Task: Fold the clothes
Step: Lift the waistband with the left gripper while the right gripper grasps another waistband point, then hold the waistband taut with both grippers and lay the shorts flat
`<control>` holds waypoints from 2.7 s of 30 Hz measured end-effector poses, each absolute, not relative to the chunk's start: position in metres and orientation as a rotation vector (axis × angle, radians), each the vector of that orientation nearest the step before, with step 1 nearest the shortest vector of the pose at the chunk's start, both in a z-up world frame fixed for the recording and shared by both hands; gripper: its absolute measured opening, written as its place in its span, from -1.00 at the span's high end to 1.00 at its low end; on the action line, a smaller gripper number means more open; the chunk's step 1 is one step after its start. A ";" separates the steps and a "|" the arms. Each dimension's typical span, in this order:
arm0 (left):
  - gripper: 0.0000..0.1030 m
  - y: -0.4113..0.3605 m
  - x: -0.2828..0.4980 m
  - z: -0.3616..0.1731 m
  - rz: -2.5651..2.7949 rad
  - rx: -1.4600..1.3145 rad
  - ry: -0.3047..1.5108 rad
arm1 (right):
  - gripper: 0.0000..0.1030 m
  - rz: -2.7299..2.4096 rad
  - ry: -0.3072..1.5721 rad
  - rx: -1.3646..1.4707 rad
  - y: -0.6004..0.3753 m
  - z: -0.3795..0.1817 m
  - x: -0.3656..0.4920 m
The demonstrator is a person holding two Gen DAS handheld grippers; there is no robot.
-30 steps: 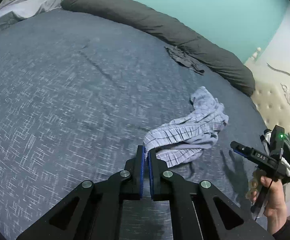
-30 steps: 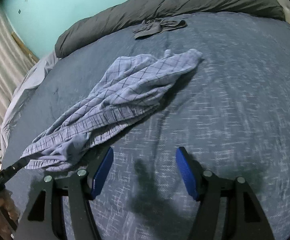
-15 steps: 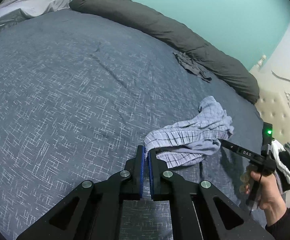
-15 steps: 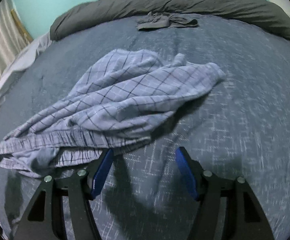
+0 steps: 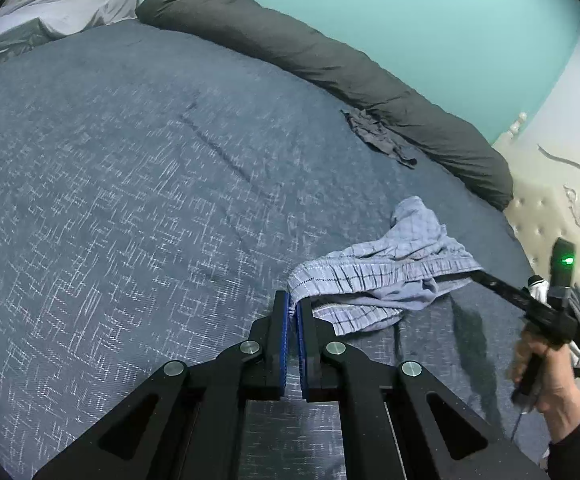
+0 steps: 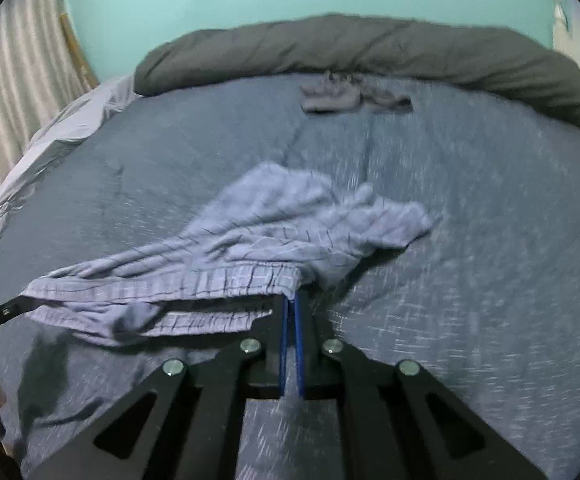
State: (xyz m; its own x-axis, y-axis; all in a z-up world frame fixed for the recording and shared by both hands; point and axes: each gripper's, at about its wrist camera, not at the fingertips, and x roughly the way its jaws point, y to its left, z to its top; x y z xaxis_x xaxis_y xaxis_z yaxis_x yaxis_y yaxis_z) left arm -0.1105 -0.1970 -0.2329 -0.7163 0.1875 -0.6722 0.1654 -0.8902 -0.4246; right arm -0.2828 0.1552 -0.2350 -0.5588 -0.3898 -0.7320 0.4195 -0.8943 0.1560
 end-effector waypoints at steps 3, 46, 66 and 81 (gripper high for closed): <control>0.93 -0.193 -0.109 -0.222 2.814 -1.146 -0.715 | 0.95 -2.440 0.082 1.091 0.161 -0.203 -0.271; 0.93 -0.099 -0.097 -0.106 2.718 -1.116 -0.378 | 0.95 -2.382 -0.127 1.179 0.266 -0.117 -0.149; 0.93 -0.071 -0.189 -0.240 2.592 -1.381 -0.377 | 0.41 -2.375 0.175 1.542 0.267 -0.246 -0.242; 0.93 -0.076 -0.181 -0.247 2.615 -1.308 -0.380 | 0.25 -2.276 0.490 1.377 0.201 -0.233 -0.261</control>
